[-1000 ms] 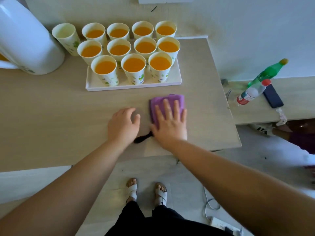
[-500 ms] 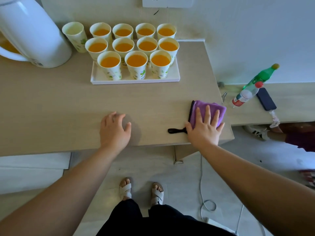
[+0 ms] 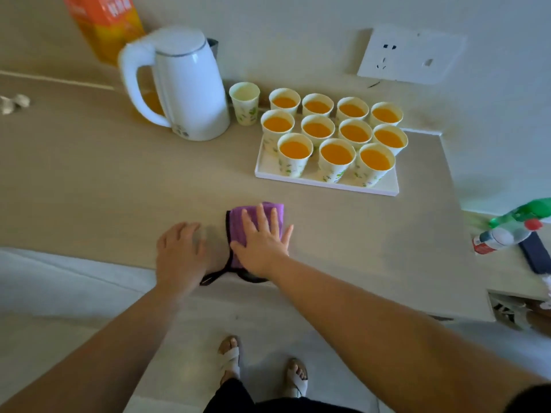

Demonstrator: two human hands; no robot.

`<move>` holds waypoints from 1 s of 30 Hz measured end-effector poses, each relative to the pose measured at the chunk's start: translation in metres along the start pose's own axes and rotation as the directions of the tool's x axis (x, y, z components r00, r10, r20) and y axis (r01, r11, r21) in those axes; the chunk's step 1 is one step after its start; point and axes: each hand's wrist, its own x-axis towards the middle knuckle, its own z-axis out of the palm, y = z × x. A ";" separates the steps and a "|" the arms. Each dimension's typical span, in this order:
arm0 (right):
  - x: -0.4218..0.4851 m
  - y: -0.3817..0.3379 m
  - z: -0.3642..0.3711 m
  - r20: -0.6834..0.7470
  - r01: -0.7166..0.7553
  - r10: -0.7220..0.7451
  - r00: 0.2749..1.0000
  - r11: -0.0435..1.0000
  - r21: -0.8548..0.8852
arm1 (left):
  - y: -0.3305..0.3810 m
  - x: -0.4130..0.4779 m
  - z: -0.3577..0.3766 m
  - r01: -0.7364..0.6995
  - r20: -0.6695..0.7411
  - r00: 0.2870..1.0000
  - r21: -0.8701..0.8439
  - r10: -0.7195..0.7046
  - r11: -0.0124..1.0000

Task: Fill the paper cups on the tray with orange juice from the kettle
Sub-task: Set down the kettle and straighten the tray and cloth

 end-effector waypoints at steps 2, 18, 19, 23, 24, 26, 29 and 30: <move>-0.017 0.018 -0.003 -0.079 -0.074 0.070 0.994 0.996 -0.048 | 0.002 -0.001 -0.006 -0.098 0.021 0.995 -0.027 0.099 0.995; 0.111 -0.100 -0.005 0.134 0.333 -0.305 0.943 0.866 -0.373 | -0.067 0.099 -0.037 -0.203 0.137 0.969 -0.042 0.207 0.978; 0.113 -0.102 -0.010 0.098 0.318 -0.304 0.948 0.869 -0.380 | -0.070 0.105 -0.042 -0.202 0.127 0.971 -0.009 0.201 0.979; 0.070 -0.108 0.001 -0.171 0.175 -0.217 0.961 0.957 -0.231 | -0.083 0.113 -0.037 -0.361 0.159 0.925 0.084 0.345 0.929; 0.059 -0.109 0.008 -0.142 0.160 -0.190 0.971 0.967 -0.199 | -0.087 0.111 -0.031 -0.373 0.175 0.919 0.099 0.353 0.922; 0.060 -0.107 0.020 -0.042 0.142 -0.155 0.987 0.963 -0.228 | -0.090 0.110 -0.026 -0.308 0.196 0.940 0.129 0.280 0.943; 0.093 -0.100 0.014 -0.050 0.143 -0.169 0.984 0.932 -0.332 | -0.079 0.122 -0.030 -0.199 0.221 0.960 0.118 0.170 0.973; 0.105 -0.099 0.008 -0.051 0.151 -0.182 0.982 0.919 -0.365 | -0.074 0.129 -0.033 -0.193 0.225 0.961 0.124 0.162 0.973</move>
